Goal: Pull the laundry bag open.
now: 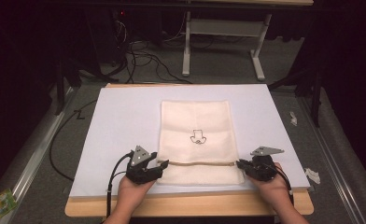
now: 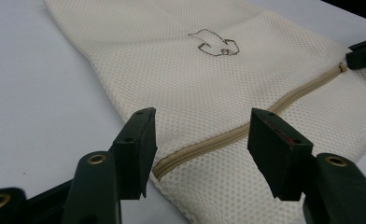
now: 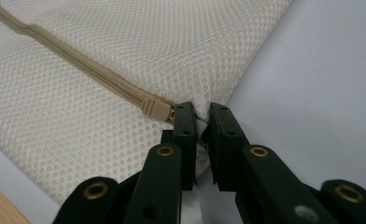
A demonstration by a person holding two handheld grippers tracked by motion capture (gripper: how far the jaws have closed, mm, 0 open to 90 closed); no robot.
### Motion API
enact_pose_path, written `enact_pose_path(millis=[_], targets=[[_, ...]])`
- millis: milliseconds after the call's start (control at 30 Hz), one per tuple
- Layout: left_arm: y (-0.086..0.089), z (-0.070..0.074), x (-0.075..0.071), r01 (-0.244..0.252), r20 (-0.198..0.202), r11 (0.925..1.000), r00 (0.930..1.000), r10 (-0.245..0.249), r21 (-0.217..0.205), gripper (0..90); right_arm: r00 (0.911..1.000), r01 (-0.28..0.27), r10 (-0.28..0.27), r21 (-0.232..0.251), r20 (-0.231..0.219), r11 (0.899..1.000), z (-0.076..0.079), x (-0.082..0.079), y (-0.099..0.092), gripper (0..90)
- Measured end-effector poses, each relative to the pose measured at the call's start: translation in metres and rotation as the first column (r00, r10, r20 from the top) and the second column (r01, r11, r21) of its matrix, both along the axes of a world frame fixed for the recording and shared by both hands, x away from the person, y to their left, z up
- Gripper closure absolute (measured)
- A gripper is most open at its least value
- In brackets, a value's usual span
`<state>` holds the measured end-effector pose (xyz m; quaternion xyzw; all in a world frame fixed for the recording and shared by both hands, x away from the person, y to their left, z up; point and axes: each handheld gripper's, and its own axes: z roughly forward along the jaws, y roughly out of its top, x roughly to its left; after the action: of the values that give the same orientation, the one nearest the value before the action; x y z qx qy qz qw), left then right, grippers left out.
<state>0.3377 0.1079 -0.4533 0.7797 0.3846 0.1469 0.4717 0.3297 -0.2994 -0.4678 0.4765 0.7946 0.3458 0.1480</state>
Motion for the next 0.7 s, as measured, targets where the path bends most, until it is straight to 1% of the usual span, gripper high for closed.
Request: enact_pose_path(millis=[33, 67, 100, 133, 167, 200, 267, 300, 333, 367, 400, 433, 467, 500, 567, 600, 633, 700], targets=[[-0.003, 0.003, -0.004, 0.027, 0.013, 0.9994, 0.9996, -0.027, 0.021, 42.1, 1.0, -0.002, 0.002, -0.003, 0.006, 1.0, 0.001, 0.0, 0.001, 84.2], [-0.005, 0.004, -0.007, 0.04, 0.015, 0.9987, 0.9991, -0.04, 0.032, 41.8, 0.9998, -0.006, 0.006, -0.005, 0.018, 1.0, 0.003, -0.001, 0.001, 84.5], [-0.007, 0.004, -0.01, 0.05, 0.019, 0.998, 0.9985, -0.051, 0.038, 41.8, 0.9998, -0.008, 0.008, -0.006, 0.021, 1.0, 0.004, -0.001, 0.001, 84.6], [-0.011, 0.004, -0.013, 0.06, 0.017, 0.9972, 0.998, -0.061, 0.043, 41.7, 0.9995, -0.014, 0.014, 0.001, 0.027, 1.0, 0.006, -0.002, 0.001, 84.7], [-0.013, 0.004, -0.013, 0.069, 0.015, 0.9969, 0.9975, -0.069, 0.04, 41.5, 0.9995, -0.012, 0.011, 0.015, 0.031, 1.0, 0.008, -0.003, 0.001, 84.7], [-0.016, 0.004, -0.014, 0.075, 0.014, 0.9965, 0.997, -0.076, 0.037, 41.2, 0.999, -0.018, 0.017, 0.019, 0.042, 1.0, 0.009, -0.003, 0.0, 84.7], [-0.019, 0.004, -0.014, 0.079, 0.017, 0.9963, 0.9967, -0.079, 0.035, 40.6, 0.9989, -0.019, 0.018, 0.028, 0.043, 0.999, 0.01, -0.004, -0.001, 84.7], [-0.023, 0.003, -0.014, 0.082, 0.019, 0.9959, 0.9964, -0.083, 0.038, 40.5, 0.9984, -0.026, 0.025, 0.035, 0.052, 0.999, 0.012, -0.004, -0.002, 84.7], [-0.026, 0.003, -0.014, 0.084, 0.02, 0.9957, 0.9962, -0.085, 0.039, 40.2, 0.9985, -0.028, 0.026, 0.04, 0.049, 0.999, 0.013, -0.004, -0.002, 84.6], [-0.029, 0.002, -0.013, 0.087, 0.019, 0.9957, 0.996, -0.088, 0.031, 40.2, 0.9985, -0.028, 0.026, 0.04, 0.049, 0.999, 0.013, -0.004, -0.002, 84.6], [-0.032, 0.002, -0.012, 0.094, 0.016, 0.9952, 0.9954, -0.095, 0.025, 40.0, 0.9976, -0.036, 0.034, 0.037, 0.06, 0.999, 0.014, -0.004, -0.003, 84.6], [-0.04, 0.001, -0.012, 0.108, 0.011, 0.9941, 0.9941, -0.108, 0.014, 39.9, 0.9967, -0.043, 0.041, 0.033, 0.07, 0.999, 0.015, -0.004, -0.004, 84.6], [-0.04, 0.001, -0.012, 0.108, 0.011, 0.9941, 0.9941, -0.108, 0.014, 39.9, 0.9967, -0.043, 0.041, 0.033, 0.07, 0.999, 0.015, -0.004, -0.004, 84.6], [-0.048, 0.001, -0.012, 0.123, 0.006, 0.9924, 0.9924, -0.123, 0.005, 39.9, 0.9968, -0.039, 0.036, 0.039, 0.071, 0.998, 0.016, -0.005, -0.004, 84.6], [-0.058, 0.002, -0.012, 0.158, 0.0, 0.9874, 0.9874, -0.158, -0.002, 39.8, 0.9956, -0.044, 0.041, 0.037, 0.084, 0.998, 0.017, -0.005, -0.003, 84.8], [-0.058, 0.002, -0.012, 0.158, 0.0, 0.9874, 0.9874, -0.158, -0.002, 39.1, 0.9956, -0.044, 0.041, 0.037, 0.084, 0.998, 0.017, -0.005, -0.003, 84.8], [-0.067, 0.003, -0.012, 0.176, -0.002, 0.9843, 0.9844, -0.176, -0.012, 38.6, 0.9951, -0.04, 0.037, 0.035, 0.092, 0.999, 0.017, -0.006, -0.002, 84.9], [-0.078, 0.004, -0.012, 0.188, -0.001, 0.982, 0.9821, -0.188, -0.016, 37.8, 0.9944, -0.037, 0.034, 0.036, 0.1, 0.999, 0.018, -0.007, -0.001, 84.9]])
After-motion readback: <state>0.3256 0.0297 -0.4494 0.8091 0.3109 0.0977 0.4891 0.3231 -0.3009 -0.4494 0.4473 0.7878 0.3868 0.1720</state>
